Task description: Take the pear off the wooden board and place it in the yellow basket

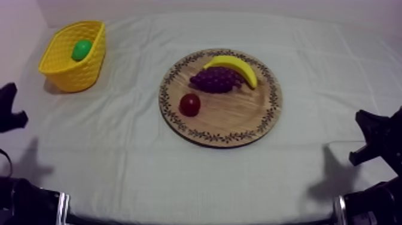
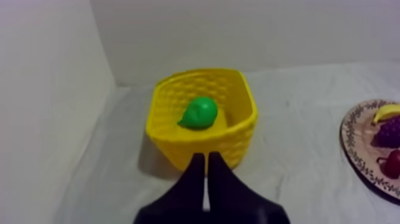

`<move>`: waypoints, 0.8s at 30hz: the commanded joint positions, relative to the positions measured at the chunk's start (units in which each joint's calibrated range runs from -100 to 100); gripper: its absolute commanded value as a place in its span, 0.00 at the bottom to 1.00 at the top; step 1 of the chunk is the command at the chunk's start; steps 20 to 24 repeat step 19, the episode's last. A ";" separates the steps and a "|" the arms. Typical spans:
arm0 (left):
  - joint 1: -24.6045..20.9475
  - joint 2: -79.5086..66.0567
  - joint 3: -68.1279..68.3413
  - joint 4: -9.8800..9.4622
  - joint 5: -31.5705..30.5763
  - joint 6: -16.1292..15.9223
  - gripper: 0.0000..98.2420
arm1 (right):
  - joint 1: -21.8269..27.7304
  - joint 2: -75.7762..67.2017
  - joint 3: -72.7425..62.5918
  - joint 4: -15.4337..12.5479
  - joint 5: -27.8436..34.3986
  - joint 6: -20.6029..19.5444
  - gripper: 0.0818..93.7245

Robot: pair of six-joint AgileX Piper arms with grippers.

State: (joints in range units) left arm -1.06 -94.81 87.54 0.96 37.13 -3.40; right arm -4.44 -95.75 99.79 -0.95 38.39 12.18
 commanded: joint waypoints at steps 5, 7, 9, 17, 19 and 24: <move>-0.06 -4.40 8.49 0.09 -0.23 0.04 0.00 | 0.00 -0.01 -0.01 0.00 0.00 0.00 0.00; -0.08 -4.67 9.60 -0.43 0.06 0.13 0.00 | 0.00 -0.01 -0.01 0.00 0.00 0.01 0.00; -0.05 -4.81 10.18 -0.64 -0.02 -0.09 0.00 | 0.00 -0.01 -0.01 0.00 0.00 0.01 0.00; 0.00 -4.93 11.15 -2.54 -0.91 5.34 0.00 | 0.00 -0.01 -0.01 0.00 0.00 0.00 0.00; 0.00 -4.93 11.19 -2.64 -0.96 7.88 0.00 | 0.00 -0.01 -0.01 0.00 0.00 0.00 0.00; 0.00 -4.93 11.19 -2.64 -0.96 7.88 0.00 | 0.00 -0.01 -0.01 0.00 0.00 0.00 0.00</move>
